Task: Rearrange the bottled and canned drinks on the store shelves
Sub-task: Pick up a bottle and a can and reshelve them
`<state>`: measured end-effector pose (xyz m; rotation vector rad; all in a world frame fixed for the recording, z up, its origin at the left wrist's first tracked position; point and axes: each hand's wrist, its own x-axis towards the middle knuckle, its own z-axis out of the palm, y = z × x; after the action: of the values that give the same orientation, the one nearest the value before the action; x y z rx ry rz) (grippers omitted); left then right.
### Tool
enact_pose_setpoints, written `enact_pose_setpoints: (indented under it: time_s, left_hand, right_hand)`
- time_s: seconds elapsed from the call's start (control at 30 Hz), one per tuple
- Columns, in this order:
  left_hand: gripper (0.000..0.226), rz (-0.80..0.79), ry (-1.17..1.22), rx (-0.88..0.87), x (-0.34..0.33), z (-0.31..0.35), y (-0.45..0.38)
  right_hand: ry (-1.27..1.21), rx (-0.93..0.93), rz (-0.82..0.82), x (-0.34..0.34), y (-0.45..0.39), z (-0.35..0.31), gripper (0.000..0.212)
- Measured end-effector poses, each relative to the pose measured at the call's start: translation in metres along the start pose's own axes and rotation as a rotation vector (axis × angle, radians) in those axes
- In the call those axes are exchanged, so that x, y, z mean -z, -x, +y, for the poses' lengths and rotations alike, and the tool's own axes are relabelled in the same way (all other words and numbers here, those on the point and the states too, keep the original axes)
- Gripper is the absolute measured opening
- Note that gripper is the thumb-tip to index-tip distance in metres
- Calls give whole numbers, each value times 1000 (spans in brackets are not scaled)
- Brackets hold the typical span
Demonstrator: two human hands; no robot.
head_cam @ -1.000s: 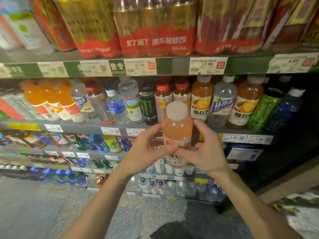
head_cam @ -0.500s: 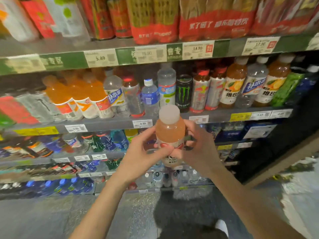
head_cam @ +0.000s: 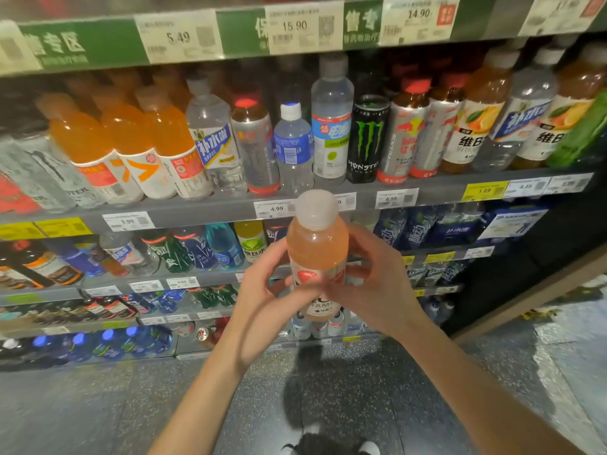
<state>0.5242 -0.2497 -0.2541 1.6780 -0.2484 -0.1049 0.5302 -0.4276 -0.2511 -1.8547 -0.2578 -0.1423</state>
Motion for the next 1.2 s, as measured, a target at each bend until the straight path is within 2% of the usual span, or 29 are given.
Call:
enact_pose_setpoints:
  time_s: [0.2, 0.67, 1.0, 1.2]
  left_hand:
    - [59, -8, 12, -54, -20, -67, -20]
    - [49, -49, -51, -190, -50, -226, -56]
    - [33, 74, -65, -321, -67, -288, -100]
    - [38, 50, -136, -395, -63, -315, -119]
  right_hand:
    - [-28, 9, 11, -4, 1, 65, 71]
    - [-24, 76, 48, -26, -5, 222, 64]
    - [-110, 144, 90, -32, -35, 294, 59]
    - [-212, 185, 59, -34, -43, 322, 56]
